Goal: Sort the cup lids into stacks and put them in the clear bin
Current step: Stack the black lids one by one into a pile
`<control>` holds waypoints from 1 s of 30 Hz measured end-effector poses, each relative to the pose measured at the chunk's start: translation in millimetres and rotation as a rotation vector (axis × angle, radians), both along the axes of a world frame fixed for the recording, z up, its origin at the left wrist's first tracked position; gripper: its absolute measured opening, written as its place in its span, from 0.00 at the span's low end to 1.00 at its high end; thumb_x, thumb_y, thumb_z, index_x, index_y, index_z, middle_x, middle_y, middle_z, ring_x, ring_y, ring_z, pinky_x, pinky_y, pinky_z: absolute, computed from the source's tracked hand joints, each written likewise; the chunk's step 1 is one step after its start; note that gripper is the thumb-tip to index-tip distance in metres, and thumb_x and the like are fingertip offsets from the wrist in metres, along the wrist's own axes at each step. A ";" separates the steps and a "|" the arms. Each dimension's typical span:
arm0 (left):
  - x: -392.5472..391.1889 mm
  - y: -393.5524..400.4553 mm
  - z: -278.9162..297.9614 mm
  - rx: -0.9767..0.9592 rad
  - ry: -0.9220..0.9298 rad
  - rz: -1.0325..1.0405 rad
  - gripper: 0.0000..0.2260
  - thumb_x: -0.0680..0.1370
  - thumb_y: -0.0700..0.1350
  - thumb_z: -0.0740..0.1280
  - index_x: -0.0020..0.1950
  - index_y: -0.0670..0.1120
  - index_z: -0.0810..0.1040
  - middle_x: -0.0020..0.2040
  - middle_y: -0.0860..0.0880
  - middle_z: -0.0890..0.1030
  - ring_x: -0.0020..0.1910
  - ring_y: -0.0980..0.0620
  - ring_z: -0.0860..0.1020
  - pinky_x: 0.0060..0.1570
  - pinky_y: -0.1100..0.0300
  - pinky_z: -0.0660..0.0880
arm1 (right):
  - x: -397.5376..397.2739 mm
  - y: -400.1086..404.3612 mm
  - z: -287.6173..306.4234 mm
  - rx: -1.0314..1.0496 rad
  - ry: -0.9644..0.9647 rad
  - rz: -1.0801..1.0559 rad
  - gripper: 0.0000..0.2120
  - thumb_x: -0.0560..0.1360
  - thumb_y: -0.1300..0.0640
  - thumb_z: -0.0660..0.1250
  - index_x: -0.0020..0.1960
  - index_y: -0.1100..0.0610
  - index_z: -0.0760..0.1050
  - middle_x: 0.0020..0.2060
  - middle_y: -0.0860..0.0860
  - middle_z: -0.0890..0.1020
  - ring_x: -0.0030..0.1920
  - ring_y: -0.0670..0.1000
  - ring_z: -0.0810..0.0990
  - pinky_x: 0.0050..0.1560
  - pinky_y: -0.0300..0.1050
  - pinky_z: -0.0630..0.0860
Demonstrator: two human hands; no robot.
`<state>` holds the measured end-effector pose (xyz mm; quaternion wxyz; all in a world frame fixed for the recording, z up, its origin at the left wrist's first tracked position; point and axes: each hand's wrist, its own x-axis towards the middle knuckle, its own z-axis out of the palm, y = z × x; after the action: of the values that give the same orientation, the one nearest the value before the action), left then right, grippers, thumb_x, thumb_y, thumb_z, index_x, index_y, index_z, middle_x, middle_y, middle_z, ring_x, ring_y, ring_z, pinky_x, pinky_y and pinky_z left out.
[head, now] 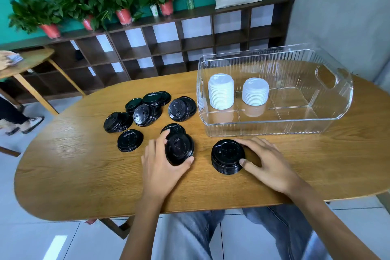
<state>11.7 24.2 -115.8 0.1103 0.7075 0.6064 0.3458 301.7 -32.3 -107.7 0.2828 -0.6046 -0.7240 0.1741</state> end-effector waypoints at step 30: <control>-3.7 -6.9 1.8 -0.197 0.000 -0.210 0.39 0.67 0.69 0.67 0.77 0.66 0.60 0.63 0.65 0.72 0.66 0.61 0.71 0.66 0.56 0.60 | -0.6 -1.2 2.1 -0.021 0.025 -0.007 0.25 0.77 0.47 0.66 0.74 0.41 0.68 0.63 0.38 0.75 0.66 0.43 0.69 0.70 0.51 0.63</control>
<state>8.0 17.3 -114.0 0.2148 0.7529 0.5598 0.2714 301.1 -33.6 -105.6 0.2862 -0.6078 -0.7164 0.1883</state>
